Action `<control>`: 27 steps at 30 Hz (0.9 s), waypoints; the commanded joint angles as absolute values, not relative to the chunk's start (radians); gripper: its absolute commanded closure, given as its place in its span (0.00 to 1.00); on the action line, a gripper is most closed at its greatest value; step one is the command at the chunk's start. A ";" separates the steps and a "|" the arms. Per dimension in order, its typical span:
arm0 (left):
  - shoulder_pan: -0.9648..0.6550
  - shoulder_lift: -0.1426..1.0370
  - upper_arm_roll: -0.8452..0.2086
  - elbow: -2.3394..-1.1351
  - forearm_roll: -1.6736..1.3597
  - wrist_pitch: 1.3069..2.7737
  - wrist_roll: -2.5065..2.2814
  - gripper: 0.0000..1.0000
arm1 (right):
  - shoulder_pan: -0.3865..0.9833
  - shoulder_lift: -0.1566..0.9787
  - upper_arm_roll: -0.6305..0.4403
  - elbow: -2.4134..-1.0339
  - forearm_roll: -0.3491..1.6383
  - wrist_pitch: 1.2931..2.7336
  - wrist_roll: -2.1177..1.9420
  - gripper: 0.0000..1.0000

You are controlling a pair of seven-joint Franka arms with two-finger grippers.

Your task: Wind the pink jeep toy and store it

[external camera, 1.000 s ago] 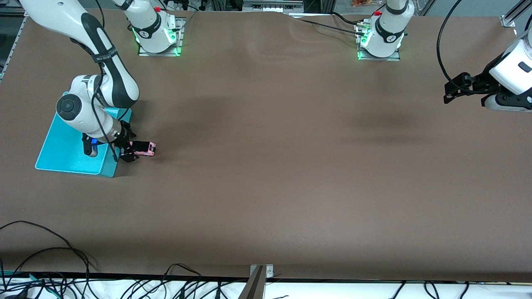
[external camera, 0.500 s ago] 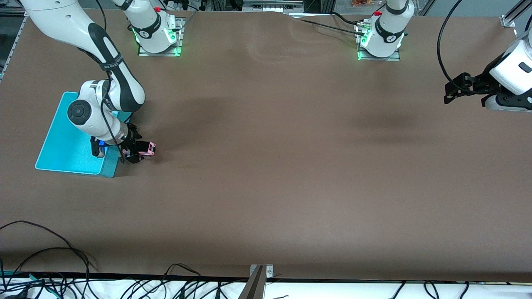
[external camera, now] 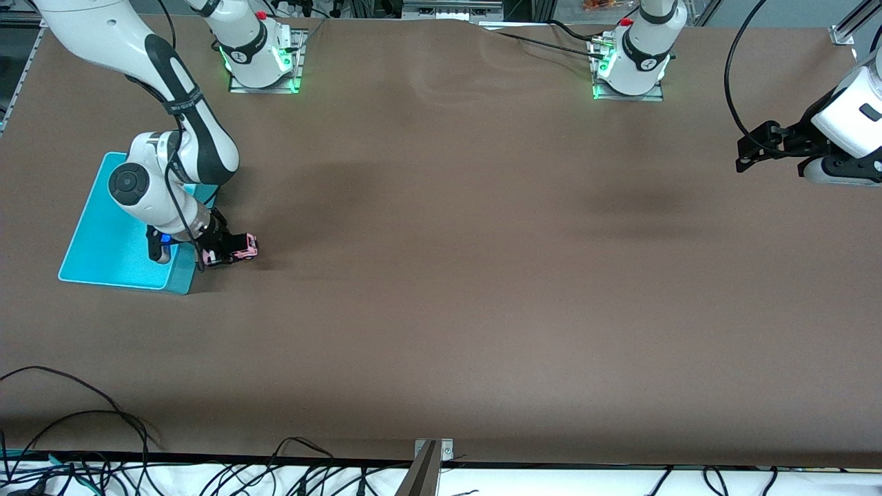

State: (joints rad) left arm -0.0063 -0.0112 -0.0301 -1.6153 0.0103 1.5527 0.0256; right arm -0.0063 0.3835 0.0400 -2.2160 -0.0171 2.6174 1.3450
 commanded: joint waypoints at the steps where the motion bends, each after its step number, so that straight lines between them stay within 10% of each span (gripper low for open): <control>1: -0.002 0.002 -0.029 -1.585 -0.005 1.529 0.041 0.00 | -0.003 0.307 0.044 -2.214 -0.040 2.554 1.350 1.00; 27: 0.005 0.002 -0.029 -1.583 -0.006 1.519 0.044 0.00 | -0.008 0.207 -0.075 -1.979 -0.031 1.990 0.422 1.00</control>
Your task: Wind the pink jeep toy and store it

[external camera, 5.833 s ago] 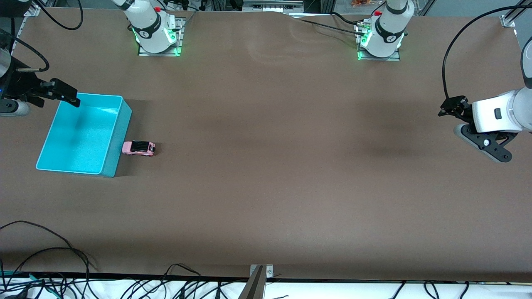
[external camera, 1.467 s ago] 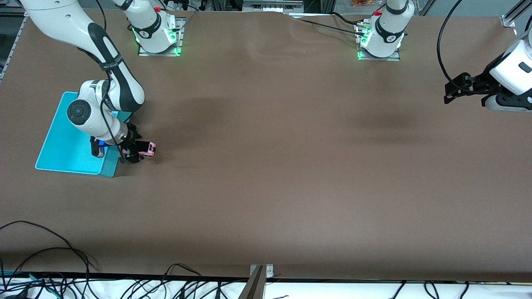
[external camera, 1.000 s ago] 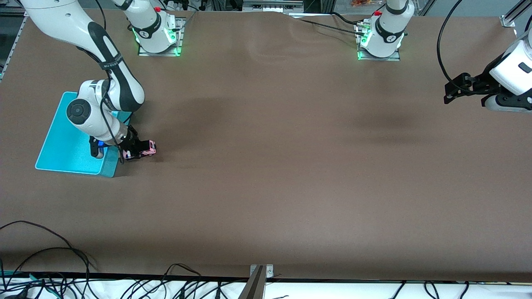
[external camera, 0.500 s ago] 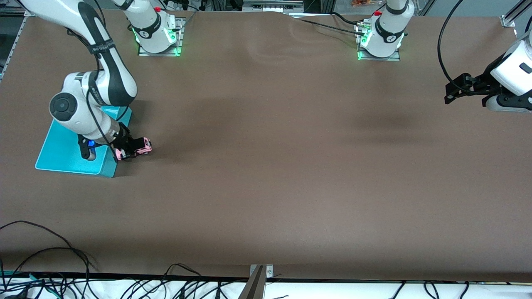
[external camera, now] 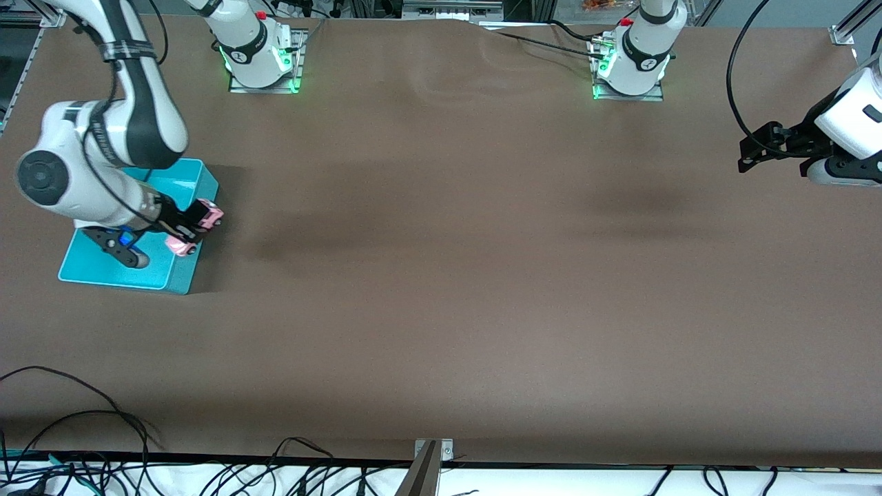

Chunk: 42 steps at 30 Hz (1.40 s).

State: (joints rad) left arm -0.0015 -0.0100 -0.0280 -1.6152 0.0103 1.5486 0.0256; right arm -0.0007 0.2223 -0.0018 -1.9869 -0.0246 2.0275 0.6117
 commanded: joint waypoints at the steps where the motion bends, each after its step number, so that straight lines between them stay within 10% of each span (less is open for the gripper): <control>1: 0.003 0.002 -0.029 -1.583 -0.006 1.517 0.043 0.00 | -0.008 0.209 -0.095 -1.979 -0.032 1.990 0.388 1.00; 42: -0.006 0.000 -0.031 -1.582 -0.005 1.516 0.046 0.00 | -0.057 0.394 -0.268 -2.161 -0.163 2.289 0.042 1.00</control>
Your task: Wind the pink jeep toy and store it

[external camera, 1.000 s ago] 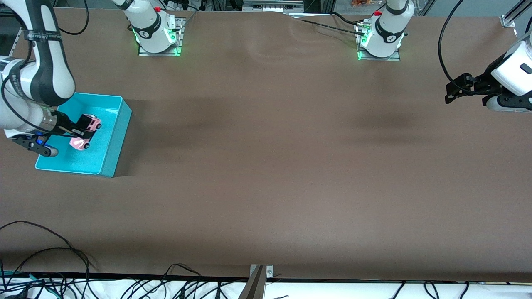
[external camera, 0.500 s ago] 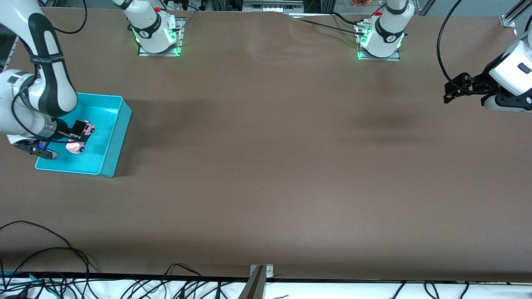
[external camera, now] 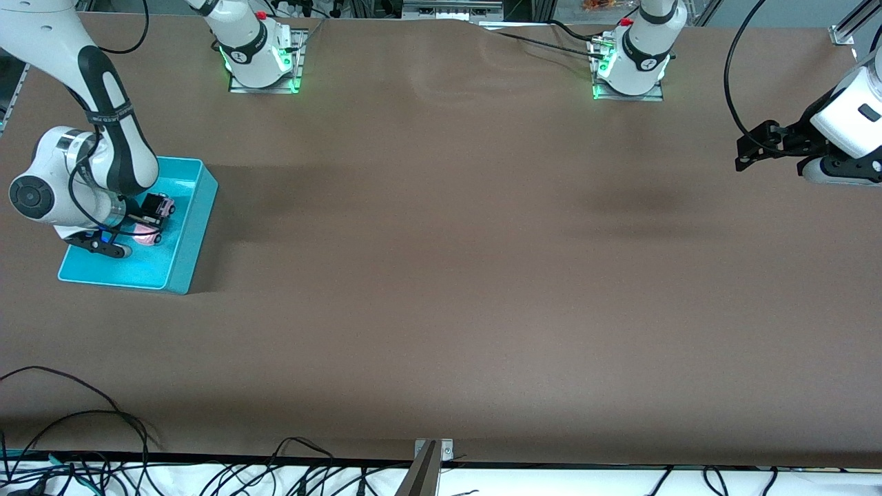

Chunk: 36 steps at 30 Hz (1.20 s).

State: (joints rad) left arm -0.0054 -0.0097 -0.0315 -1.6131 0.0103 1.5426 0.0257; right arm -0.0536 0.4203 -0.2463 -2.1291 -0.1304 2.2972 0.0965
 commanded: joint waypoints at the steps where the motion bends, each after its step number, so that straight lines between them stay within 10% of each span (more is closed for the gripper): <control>1: -0.006 0.000 -0.031 -1.582 -0.005 1.516 0.046 0.00 | -0.057 0.390 -0.271 -2.161 -0.161 2.283 0.031 1.00; 20: -0.008 0.000 -0.032 -1.582 -0.002 1.516 0.046 0.00 | -0.057 0.373 -0.287 -2.232 -0.233 2.230 0.014 1.00; 22: -0.006 0.000 -0.040 -1.582 0.002 1.516 0.046 0.00 | -0.057 0.373 -0.287 -2.232 -0.233 2.230 0.014 0.74; 24: -0.006 0.000 -0.040 -1.582 0.003 1.516 0.046 0.00 | -0.057 0.373 -0.287 -2.230 -0.233 2.230 0.020 0.00; 36: 0.003 0.000 -0.035 -1.580 0.006 1.519 0.049 0.00 | -0.051 0.307 -0.281 -2.207 -0.233 2.132 0.020 0.00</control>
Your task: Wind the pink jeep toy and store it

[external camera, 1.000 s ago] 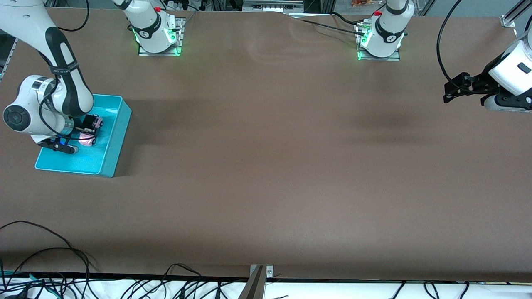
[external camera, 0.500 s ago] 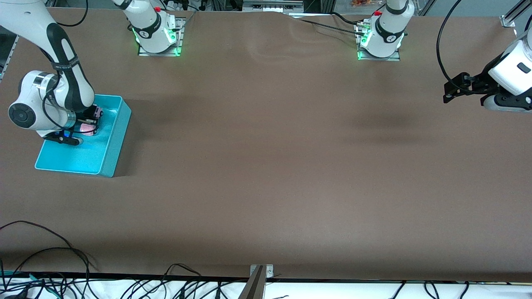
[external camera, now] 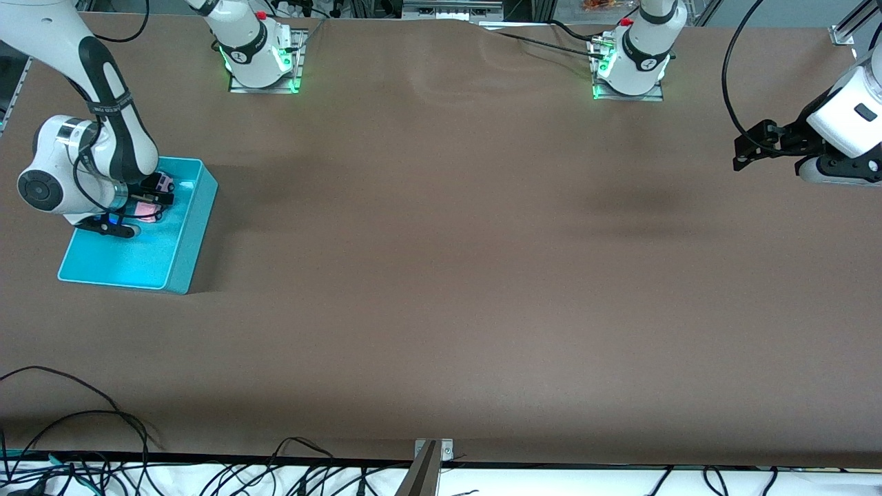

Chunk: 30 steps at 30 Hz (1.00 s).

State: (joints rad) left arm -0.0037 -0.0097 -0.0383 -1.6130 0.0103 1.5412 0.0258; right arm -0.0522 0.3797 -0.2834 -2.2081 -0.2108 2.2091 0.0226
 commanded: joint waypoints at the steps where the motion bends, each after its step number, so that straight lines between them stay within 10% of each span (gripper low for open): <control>1: 0.003 0.000 -0.035 -1.580 0.005 1.519 0.048 0.00 | -0.049 0.295 -0.279 -2.198 -0.233 2.106 0.020 0.00; 30: -0.002 0.002 -0.038 -1.569 -0.006 1.517 0.129 0.00 | -0.046 -0.045 -0.109 -1.896 -0.020 1.695 0.096 0.00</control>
